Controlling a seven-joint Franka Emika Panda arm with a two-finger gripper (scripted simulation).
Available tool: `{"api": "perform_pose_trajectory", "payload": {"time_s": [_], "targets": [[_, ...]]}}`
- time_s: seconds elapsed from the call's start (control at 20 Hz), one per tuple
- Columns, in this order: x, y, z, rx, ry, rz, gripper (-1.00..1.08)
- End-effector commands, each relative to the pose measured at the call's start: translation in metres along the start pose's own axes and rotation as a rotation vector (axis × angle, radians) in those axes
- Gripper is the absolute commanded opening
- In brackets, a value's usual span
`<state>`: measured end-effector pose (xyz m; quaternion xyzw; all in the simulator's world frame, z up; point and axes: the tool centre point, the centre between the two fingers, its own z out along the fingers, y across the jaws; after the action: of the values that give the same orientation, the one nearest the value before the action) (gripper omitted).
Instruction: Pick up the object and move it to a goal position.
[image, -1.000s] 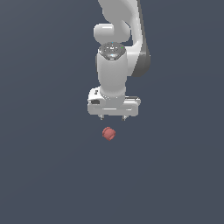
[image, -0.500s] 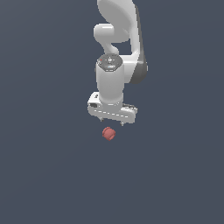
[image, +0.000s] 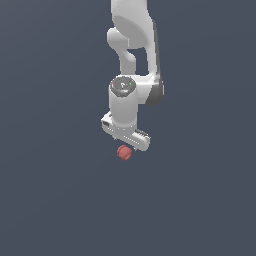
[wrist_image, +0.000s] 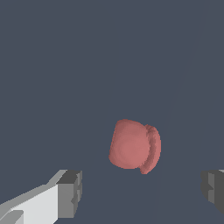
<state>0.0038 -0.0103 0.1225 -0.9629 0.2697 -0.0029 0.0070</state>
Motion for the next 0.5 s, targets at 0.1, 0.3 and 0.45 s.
{"api": "perform_pose_trajectory", "payload": {"time_s": [0.1,0.3,0.45], "targets": [[0.0,0.005,0.015,-0.006,-0.001,0.107,1.0],[0.001,0.008,0.024,-0.011,-0.001,0.173,1.0],[0.001,0.01,0.029,-0.013,0.0,0.207,1.0]]}}
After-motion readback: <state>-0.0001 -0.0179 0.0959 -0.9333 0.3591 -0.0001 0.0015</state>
